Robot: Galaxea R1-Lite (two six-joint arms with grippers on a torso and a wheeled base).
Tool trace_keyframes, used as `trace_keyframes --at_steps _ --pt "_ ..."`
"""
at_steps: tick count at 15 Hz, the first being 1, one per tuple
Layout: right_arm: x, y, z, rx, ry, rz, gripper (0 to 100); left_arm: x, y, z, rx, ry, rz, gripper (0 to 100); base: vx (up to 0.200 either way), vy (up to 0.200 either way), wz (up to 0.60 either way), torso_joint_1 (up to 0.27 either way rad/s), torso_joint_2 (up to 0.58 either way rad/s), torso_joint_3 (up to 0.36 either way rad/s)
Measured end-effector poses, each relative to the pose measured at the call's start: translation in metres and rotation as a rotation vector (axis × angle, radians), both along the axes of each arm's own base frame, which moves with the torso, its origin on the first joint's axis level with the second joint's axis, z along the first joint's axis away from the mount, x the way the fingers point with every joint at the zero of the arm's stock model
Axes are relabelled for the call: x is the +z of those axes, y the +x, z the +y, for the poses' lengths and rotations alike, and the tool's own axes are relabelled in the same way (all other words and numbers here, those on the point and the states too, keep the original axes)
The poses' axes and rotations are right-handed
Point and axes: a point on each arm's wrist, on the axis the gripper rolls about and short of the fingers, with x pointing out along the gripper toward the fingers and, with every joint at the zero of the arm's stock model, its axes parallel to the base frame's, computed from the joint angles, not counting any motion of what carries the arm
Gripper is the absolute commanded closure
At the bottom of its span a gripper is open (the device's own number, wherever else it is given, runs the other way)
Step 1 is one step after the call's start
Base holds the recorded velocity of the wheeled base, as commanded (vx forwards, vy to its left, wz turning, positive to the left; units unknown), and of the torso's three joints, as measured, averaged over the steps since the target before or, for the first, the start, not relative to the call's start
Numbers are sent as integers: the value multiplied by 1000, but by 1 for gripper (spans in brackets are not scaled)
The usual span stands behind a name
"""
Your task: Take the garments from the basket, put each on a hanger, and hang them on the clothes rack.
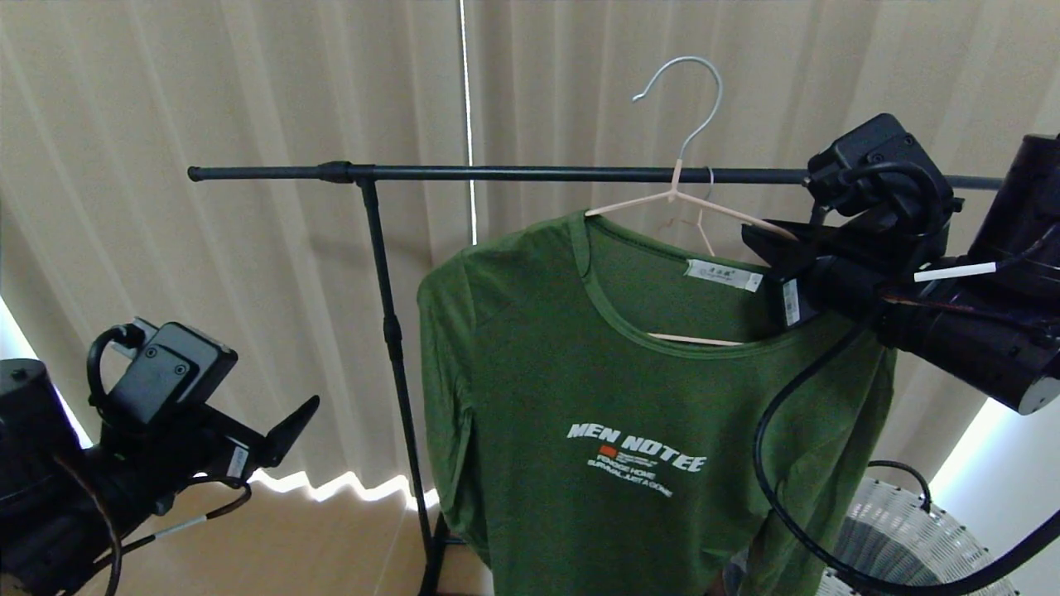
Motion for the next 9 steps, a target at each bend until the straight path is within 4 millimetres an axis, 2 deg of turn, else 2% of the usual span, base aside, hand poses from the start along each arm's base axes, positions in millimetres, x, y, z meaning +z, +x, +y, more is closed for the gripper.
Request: trace_keyframes --at_steps 3,6,9 --pt "-6 0 -1 -33 -27 46 100 8 -8 0 -5 -17 -28 0 0 0 0 0 0 0" --pt "-15 -1 -2 -58 -46 77 100 11 -22 -4 -16 -135 37 0 0 0 0 0 0 0" --pt "-30 -1 -12 -105 -73 124 100 28 -39 -10 -50 -204 114 0 0 0 0 0 0 0"
